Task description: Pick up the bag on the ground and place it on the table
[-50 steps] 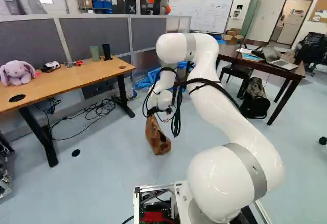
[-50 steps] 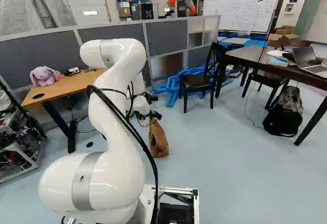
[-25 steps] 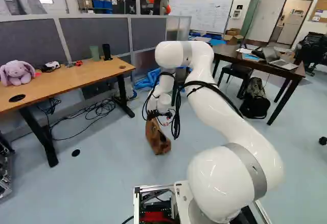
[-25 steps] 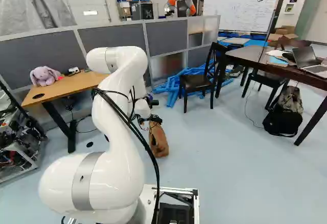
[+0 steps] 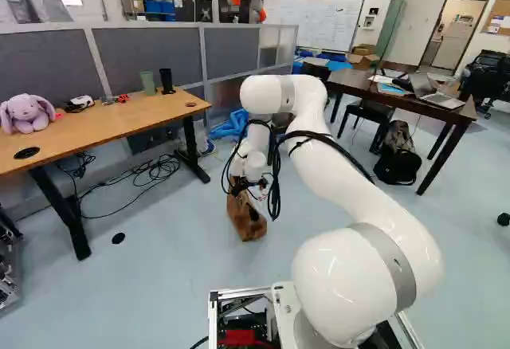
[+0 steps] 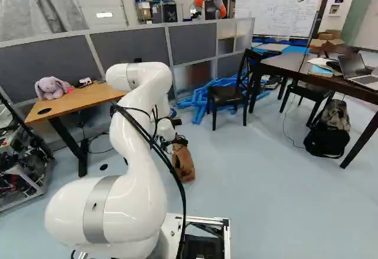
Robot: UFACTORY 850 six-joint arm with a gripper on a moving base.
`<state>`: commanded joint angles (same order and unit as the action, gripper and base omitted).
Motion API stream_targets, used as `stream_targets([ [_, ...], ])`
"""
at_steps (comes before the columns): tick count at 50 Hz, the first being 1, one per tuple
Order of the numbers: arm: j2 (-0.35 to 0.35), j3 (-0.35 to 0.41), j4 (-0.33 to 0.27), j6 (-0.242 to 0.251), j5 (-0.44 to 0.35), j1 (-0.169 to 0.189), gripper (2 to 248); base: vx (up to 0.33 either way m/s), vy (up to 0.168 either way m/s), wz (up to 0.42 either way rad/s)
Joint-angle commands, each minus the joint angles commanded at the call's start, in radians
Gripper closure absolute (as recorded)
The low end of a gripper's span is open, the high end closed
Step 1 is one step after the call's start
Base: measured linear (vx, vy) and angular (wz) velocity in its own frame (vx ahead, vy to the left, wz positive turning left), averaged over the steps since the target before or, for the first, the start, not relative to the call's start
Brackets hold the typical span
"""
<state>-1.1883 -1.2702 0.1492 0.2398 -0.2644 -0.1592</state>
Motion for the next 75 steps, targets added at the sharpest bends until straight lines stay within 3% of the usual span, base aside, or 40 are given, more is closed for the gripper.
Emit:
stream_targets([
  [27, -0.106, -0.099, 0.001, 0.002, 0.002, -0.003, 3, 0.0, 0.0, 0.0],
  [75, -0.36, -0.436, 0.001, 0.002, 0.002, -0.026, 3, 0.0, 0.0, 0.0],
])
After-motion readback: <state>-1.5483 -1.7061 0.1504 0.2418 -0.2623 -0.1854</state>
